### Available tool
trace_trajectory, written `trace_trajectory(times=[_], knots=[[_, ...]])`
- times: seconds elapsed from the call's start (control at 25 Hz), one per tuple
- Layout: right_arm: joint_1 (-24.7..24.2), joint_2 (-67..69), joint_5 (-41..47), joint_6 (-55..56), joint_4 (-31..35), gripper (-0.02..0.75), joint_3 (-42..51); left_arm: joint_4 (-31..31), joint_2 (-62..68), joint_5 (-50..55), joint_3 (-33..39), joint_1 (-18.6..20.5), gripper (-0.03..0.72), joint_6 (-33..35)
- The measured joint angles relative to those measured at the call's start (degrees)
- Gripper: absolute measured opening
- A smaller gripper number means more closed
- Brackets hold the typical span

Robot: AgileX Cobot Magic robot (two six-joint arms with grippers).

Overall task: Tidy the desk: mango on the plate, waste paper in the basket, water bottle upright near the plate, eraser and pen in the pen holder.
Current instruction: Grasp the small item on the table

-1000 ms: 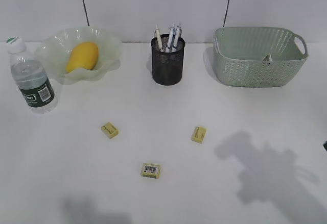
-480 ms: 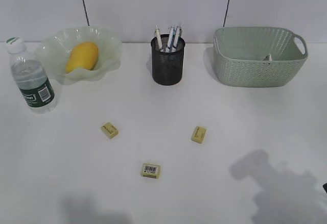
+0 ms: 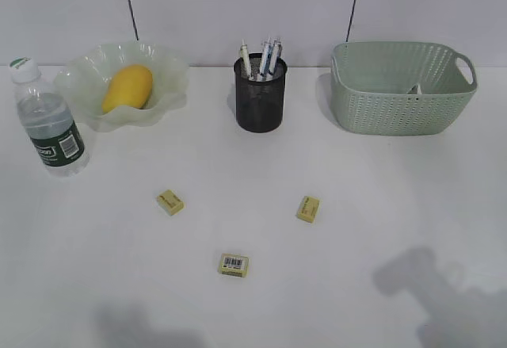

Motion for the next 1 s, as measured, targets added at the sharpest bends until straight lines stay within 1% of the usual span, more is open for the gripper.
trace_trajectory(times=[0.24, 0.56, 0.72, 1.0], knots=[[0.0, -6.0, 0.1, 0.0, 0.2, 0.498, 0.5, 0.0, 0.0, 0.0, 0.0, 0.0, 0.239, 0.0], [0.0, -20.1, 0.0, 0.7, 0.2, 0.498, 0.6, 0.7, 0.0, 0.0, 0.0, 0.0, 0.240, 0.0], [0.0, -26.5, 0.0, 1.1, 0.2, 0.498, 0.9, 0.0, 0.0, 0.0, 0.0, 0.0, 0.239, 0.0], [0.0, -33.1, 0.0, 1.4, 0.2, 0.498, 1.0, 0.0, 0.0, 0.0, 0.0, 0.0, 0.238, 0.0]])
